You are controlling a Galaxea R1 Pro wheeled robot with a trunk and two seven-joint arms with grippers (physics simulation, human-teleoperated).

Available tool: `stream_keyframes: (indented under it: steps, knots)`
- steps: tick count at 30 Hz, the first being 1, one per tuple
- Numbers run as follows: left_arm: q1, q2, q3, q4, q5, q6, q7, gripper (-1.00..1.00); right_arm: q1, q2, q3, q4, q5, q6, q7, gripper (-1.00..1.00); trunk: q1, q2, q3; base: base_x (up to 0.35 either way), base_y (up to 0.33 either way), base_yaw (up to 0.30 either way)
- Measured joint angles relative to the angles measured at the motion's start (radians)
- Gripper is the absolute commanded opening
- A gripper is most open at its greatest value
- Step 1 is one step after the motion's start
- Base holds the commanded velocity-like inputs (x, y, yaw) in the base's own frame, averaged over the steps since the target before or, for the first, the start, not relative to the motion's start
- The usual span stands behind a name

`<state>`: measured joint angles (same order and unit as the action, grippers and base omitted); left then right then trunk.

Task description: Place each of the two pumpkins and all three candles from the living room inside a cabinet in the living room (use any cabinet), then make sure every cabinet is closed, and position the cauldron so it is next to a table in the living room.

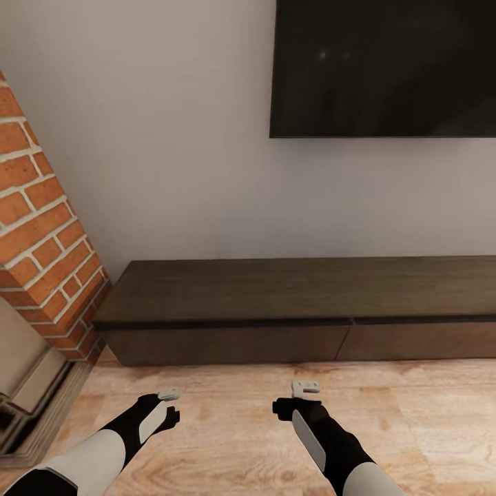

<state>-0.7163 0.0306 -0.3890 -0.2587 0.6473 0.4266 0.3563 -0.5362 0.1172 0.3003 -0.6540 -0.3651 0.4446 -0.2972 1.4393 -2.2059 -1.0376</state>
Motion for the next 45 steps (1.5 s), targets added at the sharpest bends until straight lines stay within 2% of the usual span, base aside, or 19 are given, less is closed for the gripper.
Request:
stream_keyframes:
  steps: [11,45]
  knots:
    - [0.0,-0.001,0.0,0.001,0.0,-0.001,0.0,1.0,0.0,0.0,0.0,0.022,-0.003,-0.003,0.001,1.0,-0.042,0.077,0.034,0.0,0.0,0.0]
    - [0.0,0.001,0.0,0.002,0.002,-0.009,0.0,1.0,0.0,0.0,-0.001,0.084,-0.001,-0.108,0.001,1.0,-0.173,0.315,0.141,0.0,0.0,0.0]
